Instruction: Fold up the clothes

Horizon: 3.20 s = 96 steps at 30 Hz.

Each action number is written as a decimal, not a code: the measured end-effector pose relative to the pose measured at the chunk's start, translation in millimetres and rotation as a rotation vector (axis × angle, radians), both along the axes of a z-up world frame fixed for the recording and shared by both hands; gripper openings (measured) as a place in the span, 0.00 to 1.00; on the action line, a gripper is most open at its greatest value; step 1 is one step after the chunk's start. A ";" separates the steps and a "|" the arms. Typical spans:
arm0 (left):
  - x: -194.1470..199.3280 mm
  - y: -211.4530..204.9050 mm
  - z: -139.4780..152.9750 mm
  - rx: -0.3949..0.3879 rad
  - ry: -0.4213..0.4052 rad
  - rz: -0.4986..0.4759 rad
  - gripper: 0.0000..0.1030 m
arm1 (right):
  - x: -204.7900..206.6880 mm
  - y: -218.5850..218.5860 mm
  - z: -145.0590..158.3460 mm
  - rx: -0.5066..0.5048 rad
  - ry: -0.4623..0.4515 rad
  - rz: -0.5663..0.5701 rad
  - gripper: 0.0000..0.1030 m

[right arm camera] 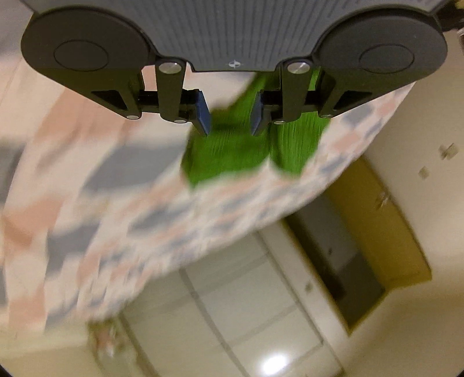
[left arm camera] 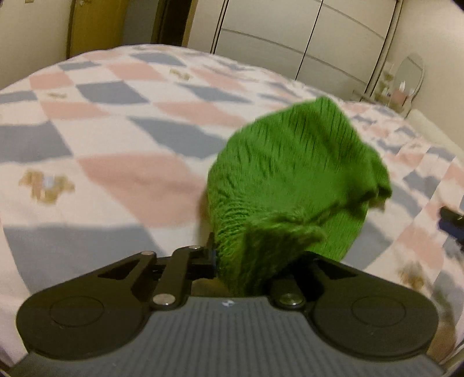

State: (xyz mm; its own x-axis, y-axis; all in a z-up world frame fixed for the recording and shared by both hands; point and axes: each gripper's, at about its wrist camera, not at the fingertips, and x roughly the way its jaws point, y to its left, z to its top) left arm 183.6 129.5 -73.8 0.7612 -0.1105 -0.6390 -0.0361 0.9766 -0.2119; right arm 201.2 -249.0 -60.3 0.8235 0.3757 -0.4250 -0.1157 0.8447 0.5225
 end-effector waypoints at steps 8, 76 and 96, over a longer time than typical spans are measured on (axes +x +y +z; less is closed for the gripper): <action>10.0 -40.6 -8.5 0.406 -0.096 -0.170 0.15 | 45.4 17.5 -49.0 0.080 0.110 -0.022 0.42; 15.4 107.9 11.4 0.014 0.036 0.120 0.39 | -161.1 -30.5 -55.7 0.342 0.315 -0.165 0.67; -51.2 126.0 64.9 -0.452 -0.011 0.085 0.05 | -156.4 -41.0 100.6 0.368 -0.363 -0.128 0.08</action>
State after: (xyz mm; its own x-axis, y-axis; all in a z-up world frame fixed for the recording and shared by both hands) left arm 132.4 255.5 -9.0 0.7862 -0.3126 -0.5331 -0.1078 0.7800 -0.6164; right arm 44.8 -290.0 40.2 0.9421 0.3334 0.0371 -0.2526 0.6323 0.7324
